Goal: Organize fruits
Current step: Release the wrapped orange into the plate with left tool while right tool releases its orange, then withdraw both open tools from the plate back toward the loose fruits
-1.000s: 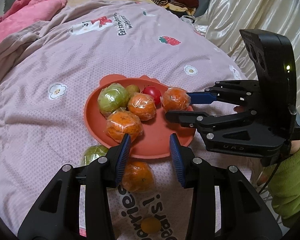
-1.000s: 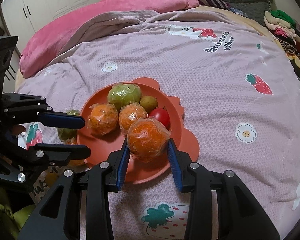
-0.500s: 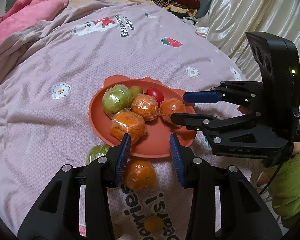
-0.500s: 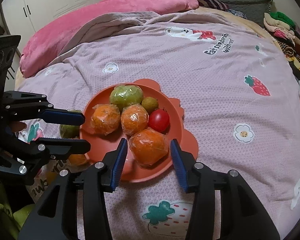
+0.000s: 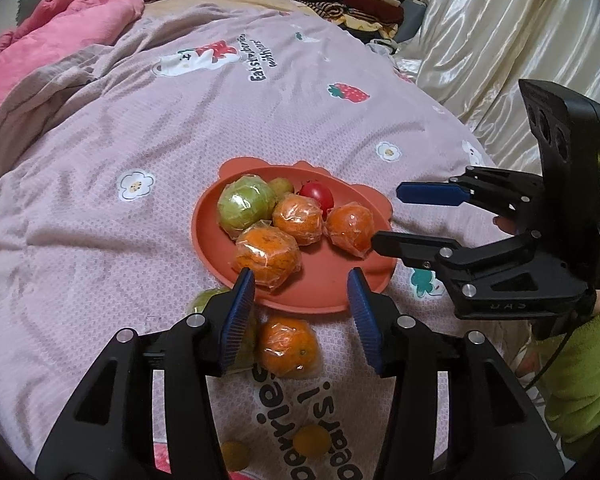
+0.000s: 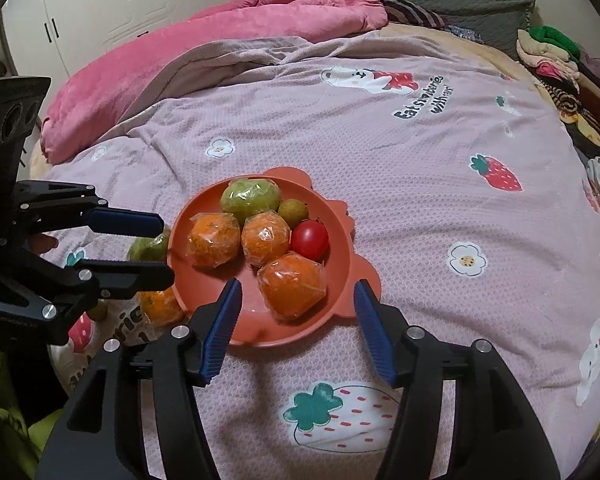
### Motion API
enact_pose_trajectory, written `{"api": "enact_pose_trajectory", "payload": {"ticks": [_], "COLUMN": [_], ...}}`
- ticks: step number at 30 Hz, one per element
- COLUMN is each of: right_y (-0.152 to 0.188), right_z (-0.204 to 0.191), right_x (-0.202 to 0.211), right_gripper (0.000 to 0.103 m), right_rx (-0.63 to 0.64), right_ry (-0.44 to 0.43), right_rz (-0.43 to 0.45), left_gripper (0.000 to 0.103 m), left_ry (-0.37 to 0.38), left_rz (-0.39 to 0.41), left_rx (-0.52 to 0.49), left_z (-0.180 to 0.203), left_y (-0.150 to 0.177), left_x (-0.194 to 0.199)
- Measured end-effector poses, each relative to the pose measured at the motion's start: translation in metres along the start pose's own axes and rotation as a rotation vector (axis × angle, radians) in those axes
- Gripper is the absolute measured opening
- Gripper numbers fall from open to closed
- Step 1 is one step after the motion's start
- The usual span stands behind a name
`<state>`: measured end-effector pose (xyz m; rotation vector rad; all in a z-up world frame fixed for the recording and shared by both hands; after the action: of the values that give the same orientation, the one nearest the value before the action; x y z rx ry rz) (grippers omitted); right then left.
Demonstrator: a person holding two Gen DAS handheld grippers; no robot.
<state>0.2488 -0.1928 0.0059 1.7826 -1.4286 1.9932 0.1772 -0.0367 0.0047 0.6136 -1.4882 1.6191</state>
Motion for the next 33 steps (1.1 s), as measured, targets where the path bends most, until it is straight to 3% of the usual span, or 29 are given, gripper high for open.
{"api": "enact_pose_trajectory", "payload": {"ticks": [19,33], "right_y": [0.005,0.009], "right_z": [-0.001,-0.006], "right_x": [0.010,0.021], "right_gripper": [0.084,0.093], "right_rx": [-0.029,-0.042], "right_ry": [0.024,0.039], "right_rz": [0.025,0.058], "left_gripper": [0.064,0.084], "left_ry": [-0.031,-0.065], "left_rz": [0.036,0.070], "left_rx": [0.034,0.072], "left_z": [-0.013,-0.028], "left_y": [-0.002,0.001], "left_x": [0.017,0.034]}}
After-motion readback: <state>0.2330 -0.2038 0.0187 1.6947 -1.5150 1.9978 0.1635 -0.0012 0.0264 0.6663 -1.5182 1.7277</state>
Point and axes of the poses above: each gripper's, at about its wrist camera, not at the fingertips, and x roughly against the way its jaws point, z to its right, y to its underside, the point moved 1 cm from there along -x, roughly the way its jaws point, and after that the axes turned 6 degrees about -x, right-handed, at the moved point
